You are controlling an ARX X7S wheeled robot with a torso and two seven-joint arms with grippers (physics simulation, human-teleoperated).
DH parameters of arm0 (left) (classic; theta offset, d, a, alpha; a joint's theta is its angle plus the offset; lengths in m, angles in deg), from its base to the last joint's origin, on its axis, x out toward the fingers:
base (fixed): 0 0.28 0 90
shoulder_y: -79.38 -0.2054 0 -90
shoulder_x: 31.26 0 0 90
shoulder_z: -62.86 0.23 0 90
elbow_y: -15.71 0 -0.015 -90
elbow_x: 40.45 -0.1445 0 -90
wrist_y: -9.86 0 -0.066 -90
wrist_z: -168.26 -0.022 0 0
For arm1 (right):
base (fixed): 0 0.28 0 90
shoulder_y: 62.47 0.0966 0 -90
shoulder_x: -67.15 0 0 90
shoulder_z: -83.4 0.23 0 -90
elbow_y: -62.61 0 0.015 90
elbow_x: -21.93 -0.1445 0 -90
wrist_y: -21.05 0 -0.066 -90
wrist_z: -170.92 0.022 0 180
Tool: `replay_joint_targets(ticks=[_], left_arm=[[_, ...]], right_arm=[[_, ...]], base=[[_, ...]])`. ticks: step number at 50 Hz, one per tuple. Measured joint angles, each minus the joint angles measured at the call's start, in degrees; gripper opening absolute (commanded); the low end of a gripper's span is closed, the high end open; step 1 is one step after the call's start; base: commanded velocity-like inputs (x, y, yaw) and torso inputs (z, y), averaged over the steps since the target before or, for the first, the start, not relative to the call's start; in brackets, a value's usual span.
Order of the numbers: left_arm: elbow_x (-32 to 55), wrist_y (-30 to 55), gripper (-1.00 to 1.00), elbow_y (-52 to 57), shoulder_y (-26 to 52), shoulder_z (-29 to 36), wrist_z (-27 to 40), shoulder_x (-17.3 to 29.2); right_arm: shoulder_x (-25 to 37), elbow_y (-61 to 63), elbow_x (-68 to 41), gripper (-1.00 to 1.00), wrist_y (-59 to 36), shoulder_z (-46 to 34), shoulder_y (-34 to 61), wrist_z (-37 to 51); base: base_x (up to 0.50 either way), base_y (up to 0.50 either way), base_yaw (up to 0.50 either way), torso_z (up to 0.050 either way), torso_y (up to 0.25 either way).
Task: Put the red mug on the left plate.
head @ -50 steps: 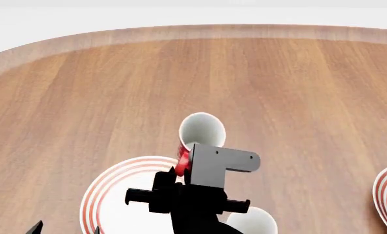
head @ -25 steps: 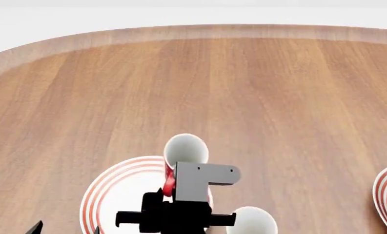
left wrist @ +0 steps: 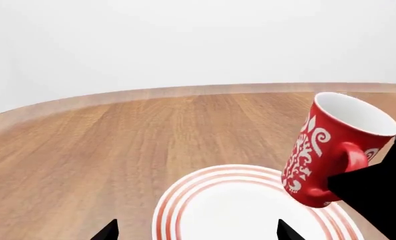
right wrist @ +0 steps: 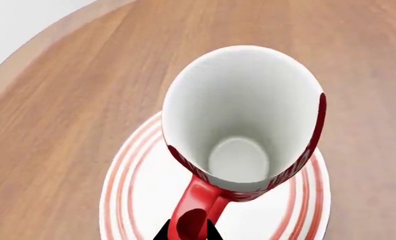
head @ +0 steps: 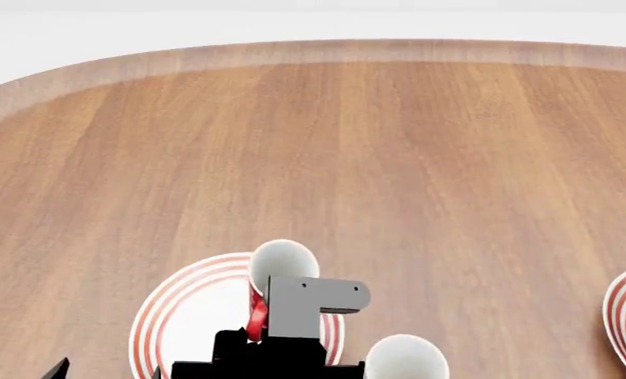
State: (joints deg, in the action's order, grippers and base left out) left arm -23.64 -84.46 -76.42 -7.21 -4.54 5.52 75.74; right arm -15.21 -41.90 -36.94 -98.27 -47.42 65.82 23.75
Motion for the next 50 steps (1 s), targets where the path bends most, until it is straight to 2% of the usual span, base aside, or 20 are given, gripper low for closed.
replay_joint_targets(ticks=[19, 50], left_arm=[[0.1, -0.06, 1.0, -0.09, 0.17, 0.29, 0.25, 0.17], [0.47, -0.31, 1.0, -0.24, 0.33, 0.7, 0.49, 0.43]], right_arm=[[-1.91, -4.08, -0.18, -1.0, -0.08, -1.63, 0.95, -1.15], [-6.63, -21.17, 1.25, -1.0, 6.14, -7.28, 6.12, -6.66]], base=[[0.0, 0.0, 0.0, 0.0, 0.001], [0.0, 0.0, 0.0, 0.0, 0.0]])
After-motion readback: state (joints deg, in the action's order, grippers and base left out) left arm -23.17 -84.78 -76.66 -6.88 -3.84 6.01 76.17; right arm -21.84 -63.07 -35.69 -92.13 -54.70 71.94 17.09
